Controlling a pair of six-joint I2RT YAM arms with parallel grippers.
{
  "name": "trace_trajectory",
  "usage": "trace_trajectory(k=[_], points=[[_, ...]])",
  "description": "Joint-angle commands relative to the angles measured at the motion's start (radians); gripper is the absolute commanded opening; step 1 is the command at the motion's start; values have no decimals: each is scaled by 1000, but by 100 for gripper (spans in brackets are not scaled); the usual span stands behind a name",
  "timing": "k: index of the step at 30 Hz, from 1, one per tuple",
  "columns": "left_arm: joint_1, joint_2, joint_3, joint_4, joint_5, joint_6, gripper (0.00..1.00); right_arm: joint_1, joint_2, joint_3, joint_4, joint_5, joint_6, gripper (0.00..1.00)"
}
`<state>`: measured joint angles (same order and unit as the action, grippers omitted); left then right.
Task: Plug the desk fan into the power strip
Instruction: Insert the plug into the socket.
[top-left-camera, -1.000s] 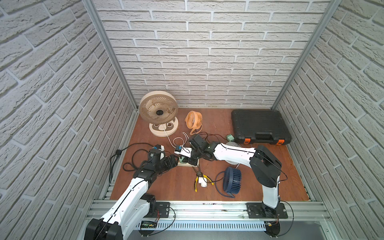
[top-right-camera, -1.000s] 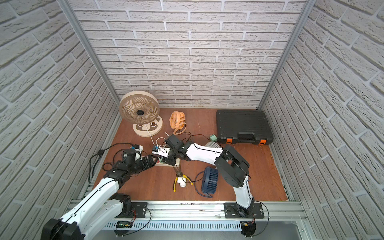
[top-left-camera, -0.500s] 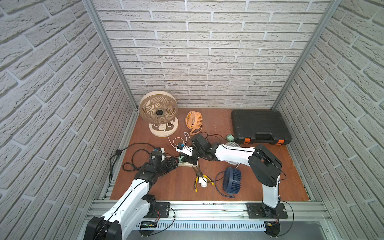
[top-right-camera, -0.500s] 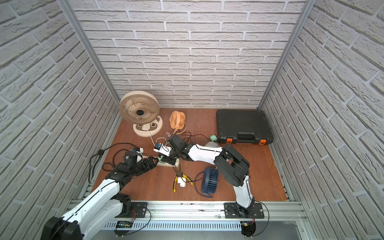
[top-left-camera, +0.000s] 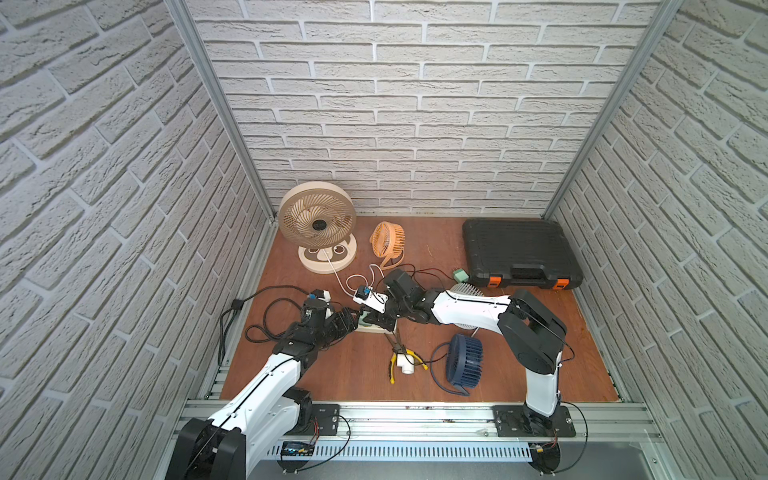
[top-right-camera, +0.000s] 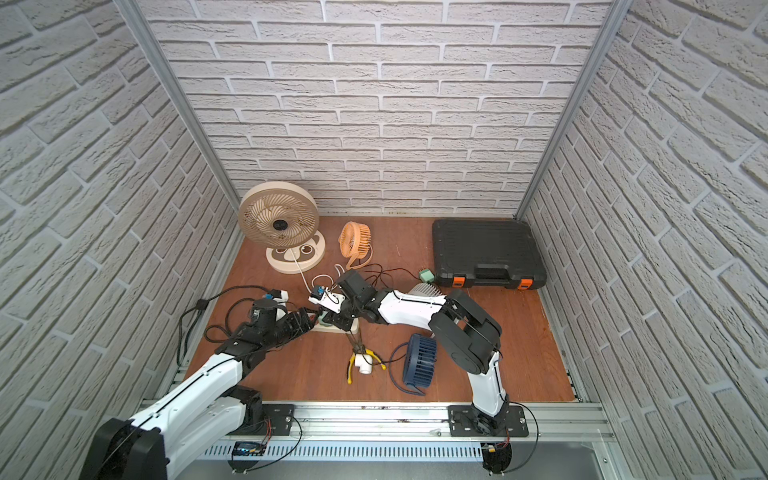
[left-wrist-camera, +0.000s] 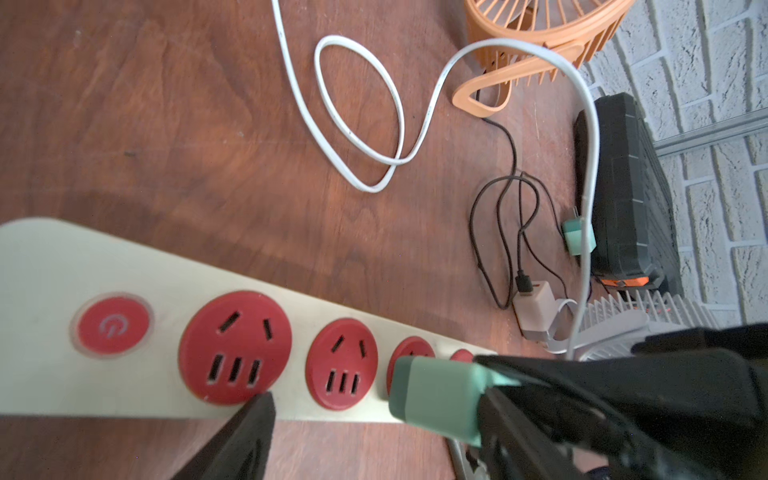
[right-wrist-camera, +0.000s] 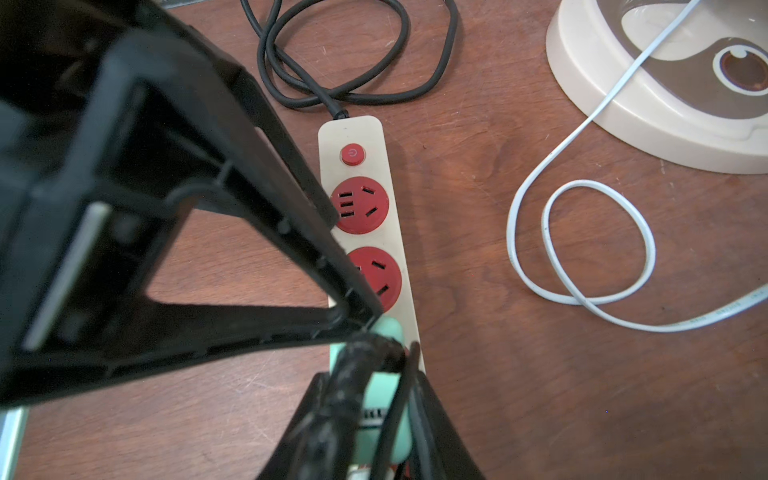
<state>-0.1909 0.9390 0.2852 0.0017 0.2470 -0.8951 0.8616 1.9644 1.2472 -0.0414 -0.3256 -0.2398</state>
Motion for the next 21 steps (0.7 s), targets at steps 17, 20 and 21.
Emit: trace_trajectory(k=[17, 20, 21], points=[[-150, -62, -70, -144, -95, 23, 63, 45, 172, -5, -365, 130, 23, 3], [-153, -47, -96, -138, -117, 25, 61, 46, 170, 20, -389, 122, 34, 3], [-154, -23, -107, -113, -115, 22, 60, 47, 171, 32, -403, 121, 36, 3]])
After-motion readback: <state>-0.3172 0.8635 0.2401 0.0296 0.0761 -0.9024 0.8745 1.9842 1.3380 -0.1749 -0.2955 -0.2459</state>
